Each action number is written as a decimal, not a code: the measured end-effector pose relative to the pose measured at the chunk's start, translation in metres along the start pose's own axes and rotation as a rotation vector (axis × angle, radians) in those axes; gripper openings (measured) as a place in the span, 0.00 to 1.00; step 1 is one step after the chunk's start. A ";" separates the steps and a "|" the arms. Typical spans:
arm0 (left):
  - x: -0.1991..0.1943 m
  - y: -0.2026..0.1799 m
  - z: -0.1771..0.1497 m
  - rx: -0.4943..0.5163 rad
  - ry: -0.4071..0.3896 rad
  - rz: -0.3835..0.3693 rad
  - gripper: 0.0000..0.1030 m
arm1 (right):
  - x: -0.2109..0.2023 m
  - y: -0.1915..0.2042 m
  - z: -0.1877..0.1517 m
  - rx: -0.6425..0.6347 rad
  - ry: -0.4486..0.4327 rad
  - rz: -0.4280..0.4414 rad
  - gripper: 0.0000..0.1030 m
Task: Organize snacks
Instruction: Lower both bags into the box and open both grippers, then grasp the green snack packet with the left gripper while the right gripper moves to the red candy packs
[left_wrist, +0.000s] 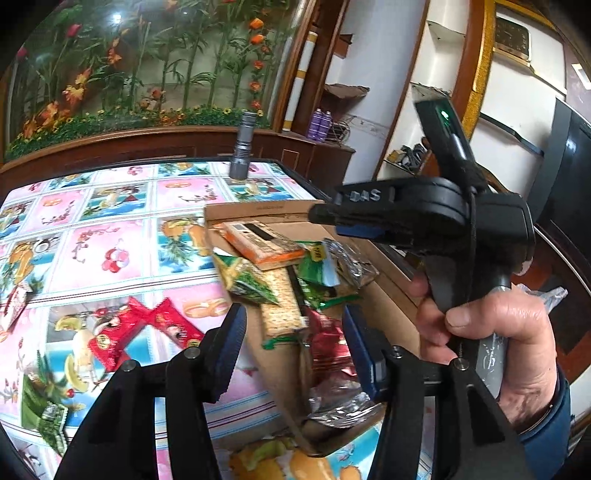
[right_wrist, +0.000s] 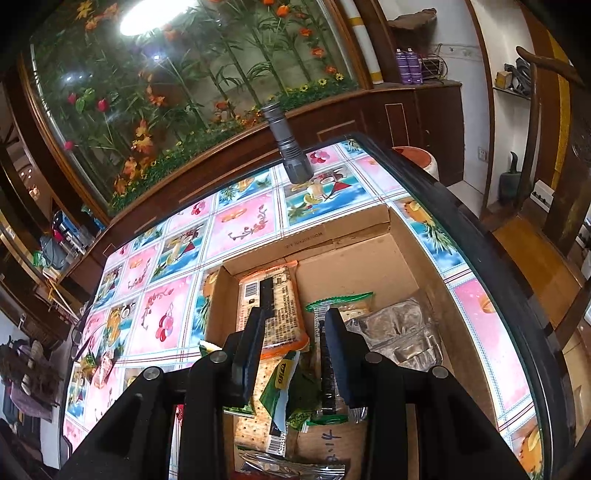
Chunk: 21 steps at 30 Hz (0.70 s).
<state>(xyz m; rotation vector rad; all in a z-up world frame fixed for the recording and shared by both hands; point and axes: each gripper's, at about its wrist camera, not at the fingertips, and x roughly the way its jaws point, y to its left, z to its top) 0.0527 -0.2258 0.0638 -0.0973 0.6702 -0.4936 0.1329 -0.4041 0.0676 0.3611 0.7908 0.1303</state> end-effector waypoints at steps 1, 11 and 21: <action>-0.001 0.003 0.001 -0.007 0.001 0.003 0.52 | 0.000 0.000 0.000 0.001 -0.001 -0.001 0.36; -0.018 0.025 0.002 -0.033 -0.003 0.056 0.55 | 0.001 0.001 -0.001 -0.001 0.003 0.003 0.36; -0.036 0.061 -0.003 -0.089 0.004 0.121 0.55 | 0.000 0.003 -0.002 -0.014 0.002 0.011 0.36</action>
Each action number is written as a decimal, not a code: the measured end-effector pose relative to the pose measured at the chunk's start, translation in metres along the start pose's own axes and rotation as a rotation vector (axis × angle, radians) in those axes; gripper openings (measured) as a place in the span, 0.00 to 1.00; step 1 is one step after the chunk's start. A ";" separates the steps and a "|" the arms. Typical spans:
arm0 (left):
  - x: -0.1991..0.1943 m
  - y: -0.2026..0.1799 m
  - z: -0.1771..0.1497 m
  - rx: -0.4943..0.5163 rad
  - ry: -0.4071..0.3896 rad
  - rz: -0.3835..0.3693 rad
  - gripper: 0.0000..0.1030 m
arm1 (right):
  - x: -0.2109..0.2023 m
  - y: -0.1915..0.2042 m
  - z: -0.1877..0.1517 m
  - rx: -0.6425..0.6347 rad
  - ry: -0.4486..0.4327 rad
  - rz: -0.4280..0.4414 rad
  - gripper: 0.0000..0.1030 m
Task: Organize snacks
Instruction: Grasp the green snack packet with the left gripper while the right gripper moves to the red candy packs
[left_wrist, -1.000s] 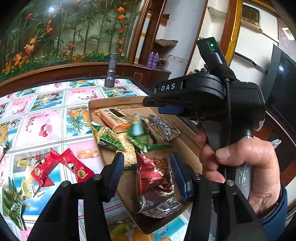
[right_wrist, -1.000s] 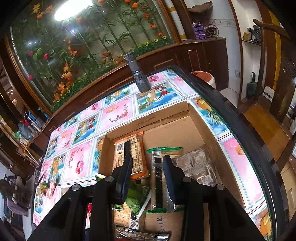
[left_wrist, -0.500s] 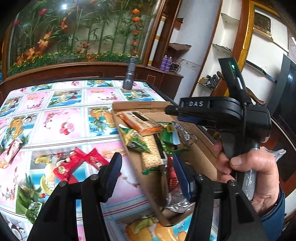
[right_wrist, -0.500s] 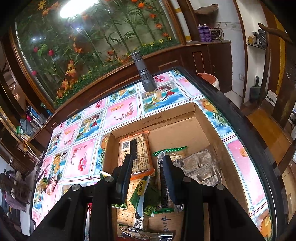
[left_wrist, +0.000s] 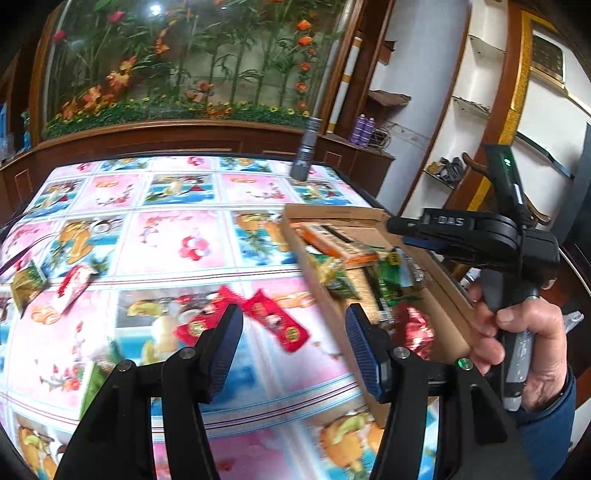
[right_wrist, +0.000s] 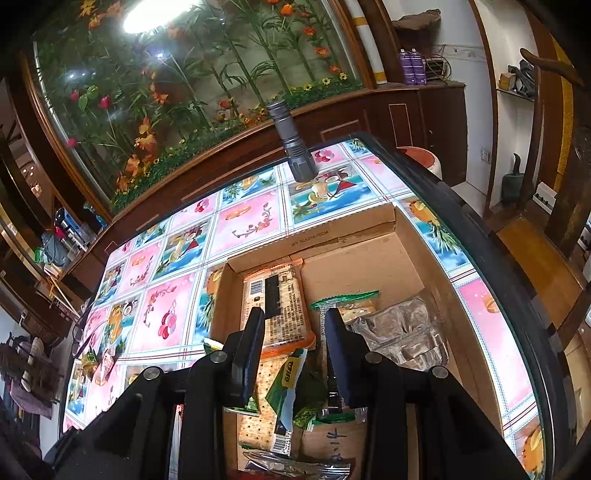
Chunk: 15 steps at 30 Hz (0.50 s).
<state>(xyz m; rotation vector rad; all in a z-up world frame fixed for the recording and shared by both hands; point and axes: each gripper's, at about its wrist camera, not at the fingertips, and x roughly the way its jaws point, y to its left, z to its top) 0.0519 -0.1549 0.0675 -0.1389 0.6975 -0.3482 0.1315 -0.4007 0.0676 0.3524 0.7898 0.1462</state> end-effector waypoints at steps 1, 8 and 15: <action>-0.002 0.004 -0.001 -0.004 0.001 0.009 0.55 | 0.000 0.000 0.000 -0.001 -0.001 0.001 0.36; -0.027 0.060 -0.003 -0.056 -0.005 0.106 0.63 | 0.000 0.012 -0.003 -0.039 -0.006 0.017 0.36; -0.026 0.147 -0.010 -0.301 0.130 0.065 0.65 | 0.003 0.020 -0.007 -0.064 0.000 0.020 0.36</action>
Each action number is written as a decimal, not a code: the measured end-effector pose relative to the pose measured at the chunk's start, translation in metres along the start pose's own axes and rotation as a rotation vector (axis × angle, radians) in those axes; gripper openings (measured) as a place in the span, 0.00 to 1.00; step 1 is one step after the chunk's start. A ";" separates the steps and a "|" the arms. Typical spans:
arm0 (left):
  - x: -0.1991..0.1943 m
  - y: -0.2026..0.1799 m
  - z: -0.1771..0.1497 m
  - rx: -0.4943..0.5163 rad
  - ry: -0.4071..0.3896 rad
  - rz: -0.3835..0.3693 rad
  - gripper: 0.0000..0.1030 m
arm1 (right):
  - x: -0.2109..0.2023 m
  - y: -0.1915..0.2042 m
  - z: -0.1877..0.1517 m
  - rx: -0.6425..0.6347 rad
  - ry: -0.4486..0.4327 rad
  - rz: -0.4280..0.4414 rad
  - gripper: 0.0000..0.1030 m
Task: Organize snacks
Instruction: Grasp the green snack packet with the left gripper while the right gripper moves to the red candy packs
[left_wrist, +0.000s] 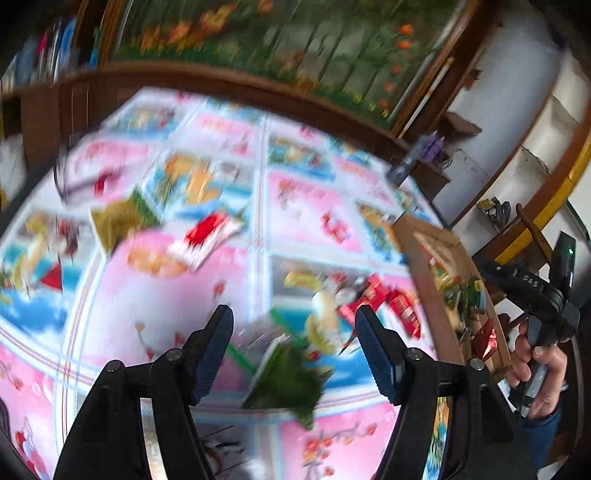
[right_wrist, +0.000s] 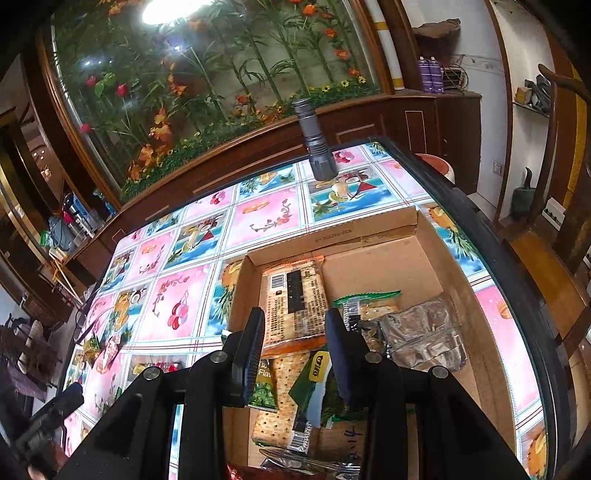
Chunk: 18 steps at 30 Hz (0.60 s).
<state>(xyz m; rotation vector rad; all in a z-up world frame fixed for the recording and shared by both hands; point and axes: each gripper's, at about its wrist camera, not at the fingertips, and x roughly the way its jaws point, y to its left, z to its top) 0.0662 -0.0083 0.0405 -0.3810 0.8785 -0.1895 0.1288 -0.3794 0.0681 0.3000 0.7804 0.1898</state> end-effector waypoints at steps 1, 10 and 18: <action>0.005 0.001 -0.002 0.017 0.038 0.010 0.65 | 0.001 0.000 0.000 -0.002 0.001 -0.001 0.36; 0.026 -0.027 -0.029 0.226 0.157 0.110 0.66 | 0.002 0.001 -0.001 -0.002 0.002 0.002 0.36; 0.034 -0.033 -0.033 0.296 0.122 0.274 0.45 | 0.003 0.012 -0.003 -0.043 0.007 0.048 0.36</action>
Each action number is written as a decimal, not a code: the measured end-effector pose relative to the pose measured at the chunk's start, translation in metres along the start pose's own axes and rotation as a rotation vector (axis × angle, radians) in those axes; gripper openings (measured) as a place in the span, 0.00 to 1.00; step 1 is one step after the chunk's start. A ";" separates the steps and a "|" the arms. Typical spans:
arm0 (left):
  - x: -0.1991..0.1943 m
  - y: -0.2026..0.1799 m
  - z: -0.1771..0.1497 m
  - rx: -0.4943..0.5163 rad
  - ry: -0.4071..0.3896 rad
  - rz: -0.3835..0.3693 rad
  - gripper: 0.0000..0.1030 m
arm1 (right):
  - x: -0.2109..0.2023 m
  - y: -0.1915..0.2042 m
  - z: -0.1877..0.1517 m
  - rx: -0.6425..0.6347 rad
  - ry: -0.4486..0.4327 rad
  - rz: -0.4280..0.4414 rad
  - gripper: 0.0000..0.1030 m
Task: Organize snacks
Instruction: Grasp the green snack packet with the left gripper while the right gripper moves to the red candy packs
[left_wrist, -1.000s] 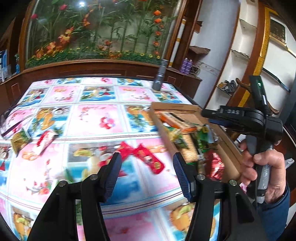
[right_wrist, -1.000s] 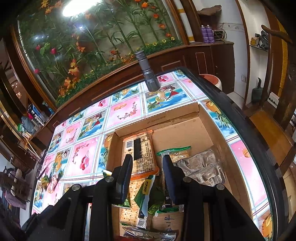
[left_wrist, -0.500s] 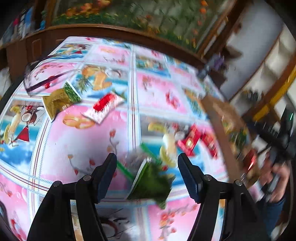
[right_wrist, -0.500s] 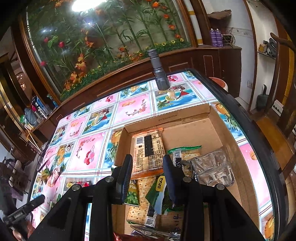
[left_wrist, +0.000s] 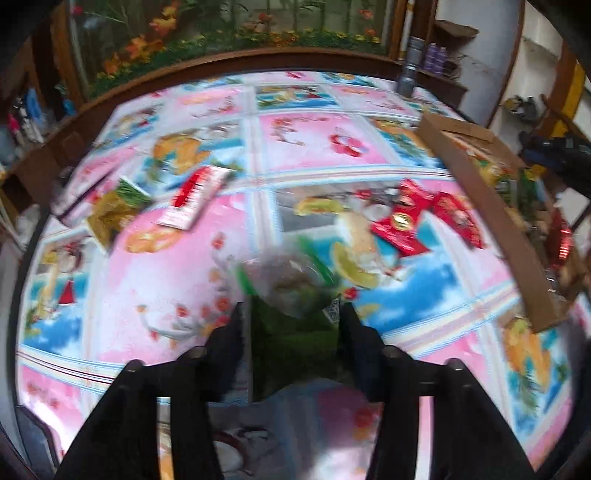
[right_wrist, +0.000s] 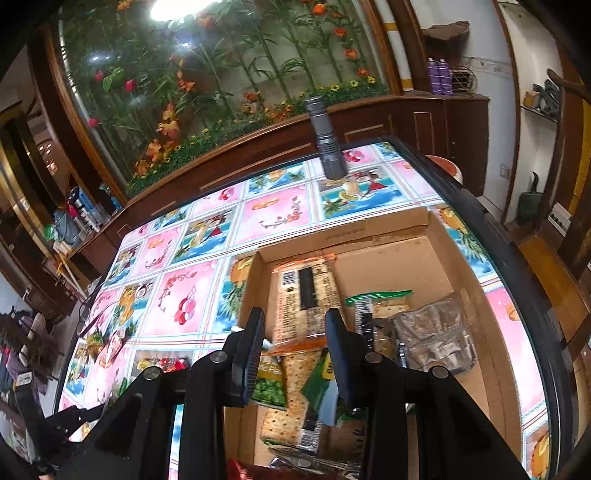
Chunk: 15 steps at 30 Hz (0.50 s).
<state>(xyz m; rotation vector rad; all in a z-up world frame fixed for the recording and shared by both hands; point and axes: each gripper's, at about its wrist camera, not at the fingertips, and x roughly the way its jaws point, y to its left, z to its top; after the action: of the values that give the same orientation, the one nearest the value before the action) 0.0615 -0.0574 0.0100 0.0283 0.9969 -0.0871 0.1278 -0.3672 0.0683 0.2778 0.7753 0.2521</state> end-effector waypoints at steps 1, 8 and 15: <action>0.000 0.003 0.001 -0.015 -0.005 0.015 0.44 | 0.000 0.005 -0.001 -0.016 0.007 0.028 0.36; -0.001 0.023 0.005 -0.109 -0.030 0.059 0.37 | 0.020 0.075 -0.032 -0.226 0.151 0.250 0.36; -0.004 0.022 0.009 -0.116 -0.050 0.038 0.37 | 0.051 0.093 -0.055 -0.312 0.214 0.049 0.36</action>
<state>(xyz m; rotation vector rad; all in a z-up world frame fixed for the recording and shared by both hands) 0.0687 -0.0360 0.0178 -0.0611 0.9496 0.0051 0.1122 -0.2555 0.0286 -0.0262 0.9269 0.4493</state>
